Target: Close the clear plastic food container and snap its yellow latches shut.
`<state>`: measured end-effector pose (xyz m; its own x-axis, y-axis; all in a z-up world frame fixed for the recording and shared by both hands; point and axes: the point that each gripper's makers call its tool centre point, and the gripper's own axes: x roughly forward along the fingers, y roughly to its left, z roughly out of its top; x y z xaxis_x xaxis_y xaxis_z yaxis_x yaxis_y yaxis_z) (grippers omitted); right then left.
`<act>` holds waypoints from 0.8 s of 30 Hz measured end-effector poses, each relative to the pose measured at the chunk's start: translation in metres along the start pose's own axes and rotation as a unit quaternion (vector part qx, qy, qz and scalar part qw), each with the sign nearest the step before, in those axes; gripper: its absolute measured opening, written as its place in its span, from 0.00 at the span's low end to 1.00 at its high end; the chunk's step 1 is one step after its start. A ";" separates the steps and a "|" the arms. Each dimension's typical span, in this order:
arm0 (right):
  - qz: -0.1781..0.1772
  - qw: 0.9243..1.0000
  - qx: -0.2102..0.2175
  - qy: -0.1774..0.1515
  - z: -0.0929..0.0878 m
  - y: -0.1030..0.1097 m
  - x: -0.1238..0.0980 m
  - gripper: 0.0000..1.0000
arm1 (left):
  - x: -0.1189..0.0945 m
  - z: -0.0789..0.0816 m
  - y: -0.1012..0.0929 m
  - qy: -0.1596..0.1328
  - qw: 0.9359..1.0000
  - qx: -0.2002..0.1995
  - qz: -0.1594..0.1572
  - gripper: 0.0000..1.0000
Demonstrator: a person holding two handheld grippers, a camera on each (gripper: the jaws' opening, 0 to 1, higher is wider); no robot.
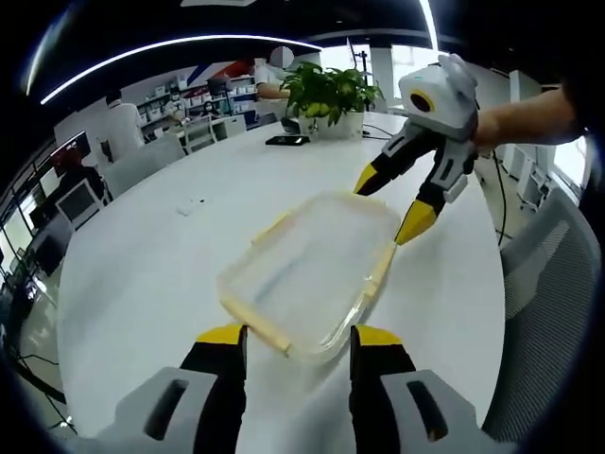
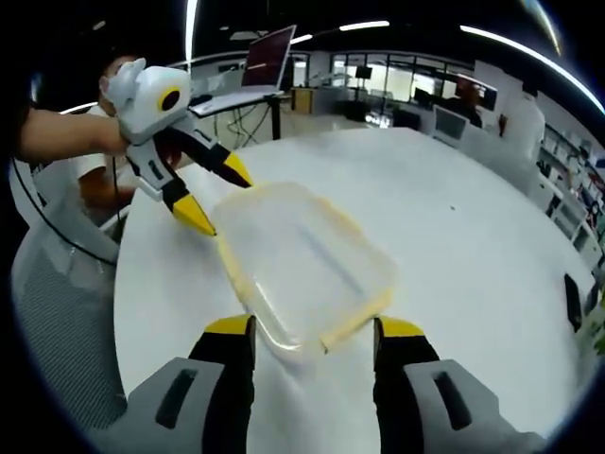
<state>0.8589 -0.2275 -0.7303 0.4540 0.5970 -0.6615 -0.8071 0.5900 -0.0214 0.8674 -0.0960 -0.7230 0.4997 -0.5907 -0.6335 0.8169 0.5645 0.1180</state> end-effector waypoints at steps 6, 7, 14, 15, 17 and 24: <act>0.002 1.000 -0.005 0.005 -0.002 0.002 0.001 0.47 | -0.001 -0.001 -0.001 0.001 1.000 0.000 0.000 0.37; 0.003 1.000 -0.006 0.006 -0.002 0.003 0.002 0.47 | -0.001 -0.001 -0.001 0.001 1.000 0.000 0.000 0.37; 0.005 1.000 -0.008 0.011 -0.005 0.006 0.003 0.47 | -0.003 -0.002 -0.001 0.001 1.000 0.000 0.001 0.37; 0.005 1.000 -0.006 0.010 -0.005 0.006 0.003 0.46 | -0.003 -0.003 -0.001 0.001 1.000 0.000 0.001 0.37; 0.005 1.000 -0.004 0.010 -0.005 0.006 0.002 0.47 | -0.003 -0.002 -0.001 0.001 1.000 -0.001 0.001 0.37; -0.001 1.000 0.004 -0.003 -0.001 0.008 -0.001 0.50 | -0.005 -0.003 -0.006 -0.004 1.000 -0.008 -0.002 0.39</act>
<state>0.8509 -0.2240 -0.7307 0.4584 0.5982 -0.6573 -0.8030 0.5957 -0.0179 0.8594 -0.0943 -0.7224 0.4992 -0.5968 -0.6282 0.8137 0.5722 0.1029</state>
